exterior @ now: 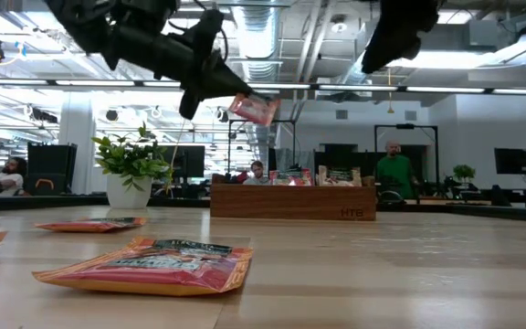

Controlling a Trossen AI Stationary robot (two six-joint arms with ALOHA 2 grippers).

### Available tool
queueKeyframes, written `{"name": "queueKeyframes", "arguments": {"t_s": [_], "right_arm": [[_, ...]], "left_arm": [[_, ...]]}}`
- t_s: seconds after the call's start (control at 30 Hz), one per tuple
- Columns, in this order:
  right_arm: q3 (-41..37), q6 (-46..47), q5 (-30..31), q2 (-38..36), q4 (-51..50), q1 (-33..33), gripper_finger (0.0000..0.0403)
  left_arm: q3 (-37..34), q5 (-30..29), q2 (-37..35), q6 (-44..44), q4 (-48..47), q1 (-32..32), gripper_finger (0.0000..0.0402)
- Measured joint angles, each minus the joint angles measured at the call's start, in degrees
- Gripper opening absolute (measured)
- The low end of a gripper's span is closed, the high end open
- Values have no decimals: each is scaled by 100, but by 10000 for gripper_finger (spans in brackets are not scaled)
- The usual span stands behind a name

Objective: Pick & Place Tea
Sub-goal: Put the orange tea bag into the left section of the wooden organizer

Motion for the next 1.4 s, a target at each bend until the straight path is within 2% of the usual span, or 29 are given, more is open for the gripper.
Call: {"name": "queueKeyframes", "arguments": {"t_s": [0.23, 0.4, 0.67, 0.8, 0.97, 1.4], "right_arm": [[-444, 465, 181, -1015, 350, 4, 86], [-815, 583, 236, -1666, 1052, 4, 86], [-1554, 1110, 204, -2354, 1375, 9, 86], [-2014, 1396, 197, -2598, 1947, 9, 86], [-2297, 1683, 168, -2735, 2103, 9, 86], [-2365, 1685, 168, -2769, 2222, -2, 86]], "left_arm": [[-537, -17, 18, 98, 579, 333, 0], [-747, 95, 637, 46, 1690, 463, 0], [-753, 751, 1629, -39, 2619, 717, 0], [-754, 1019, 1742, -37, 2646, 942, 0], [-752, 1249, 1742, -9, 2708, 1202, 0], [-749, 1278, 1790, 175, 2480, 1296, 0]]}}
